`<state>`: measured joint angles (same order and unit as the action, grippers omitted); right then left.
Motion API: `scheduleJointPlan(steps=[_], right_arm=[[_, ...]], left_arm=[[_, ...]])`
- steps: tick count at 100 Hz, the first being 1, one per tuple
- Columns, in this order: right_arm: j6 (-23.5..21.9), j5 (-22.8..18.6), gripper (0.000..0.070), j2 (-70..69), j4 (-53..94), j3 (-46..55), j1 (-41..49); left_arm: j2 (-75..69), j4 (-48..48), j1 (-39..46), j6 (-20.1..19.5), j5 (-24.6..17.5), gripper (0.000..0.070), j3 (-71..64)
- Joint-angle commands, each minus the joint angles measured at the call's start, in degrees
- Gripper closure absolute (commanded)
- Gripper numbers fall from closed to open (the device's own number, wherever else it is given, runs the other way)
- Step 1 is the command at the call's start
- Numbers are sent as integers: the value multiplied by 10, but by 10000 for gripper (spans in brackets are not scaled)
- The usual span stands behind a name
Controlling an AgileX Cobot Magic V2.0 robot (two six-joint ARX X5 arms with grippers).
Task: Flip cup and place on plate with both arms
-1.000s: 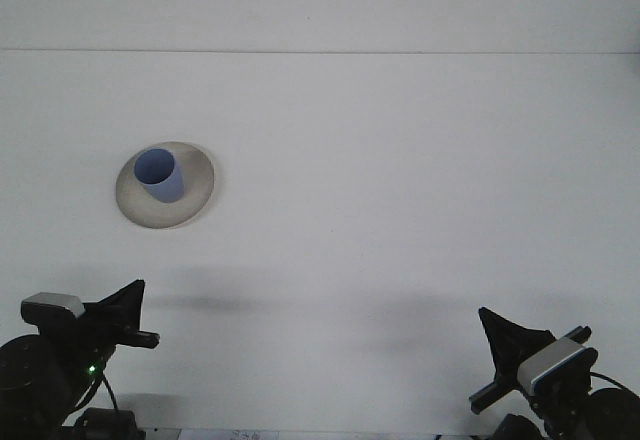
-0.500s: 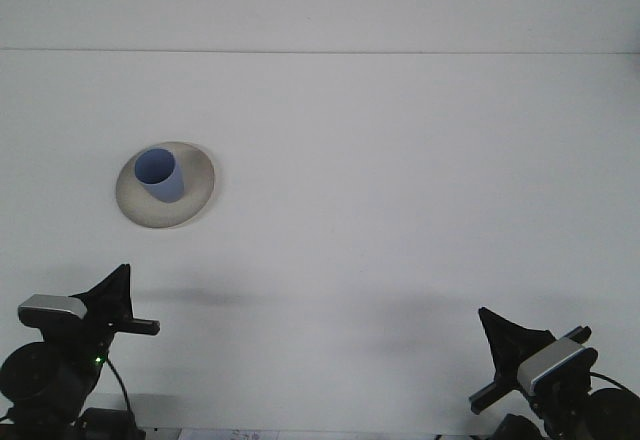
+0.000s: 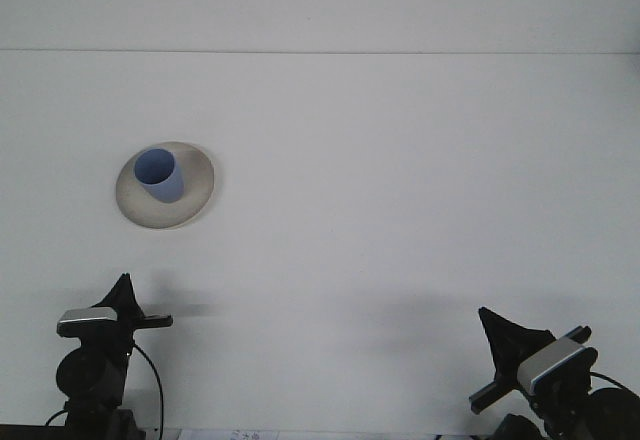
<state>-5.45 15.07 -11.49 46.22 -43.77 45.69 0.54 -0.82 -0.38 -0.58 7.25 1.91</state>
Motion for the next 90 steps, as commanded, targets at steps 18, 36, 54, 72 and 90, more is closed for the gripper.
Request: scheduleJointPlan(steps=[18, 36, 54, 72, 90], right_arm=[[-5, 0, 694, 2, -3, -5, 5], [-5, 0, 694, 2, -3, -5, 5], [-5, 0, 694, 2, -3, -5, 5], [-5, 0, 694, 2, -3, -5, 5], [-5, 0, 694, 2, -3, -5, 5]], left_arm=[[-4, 25, 0, 8, 5, 685, -11], [-4, 25, 0, 8, 5, 685, -11], [-4, 25, 0, 8, 5, 685, -11], [-4, 25, 0, 8, 5, 685, -11], [-4, 25, 0, 8, 5, 685, -11]])
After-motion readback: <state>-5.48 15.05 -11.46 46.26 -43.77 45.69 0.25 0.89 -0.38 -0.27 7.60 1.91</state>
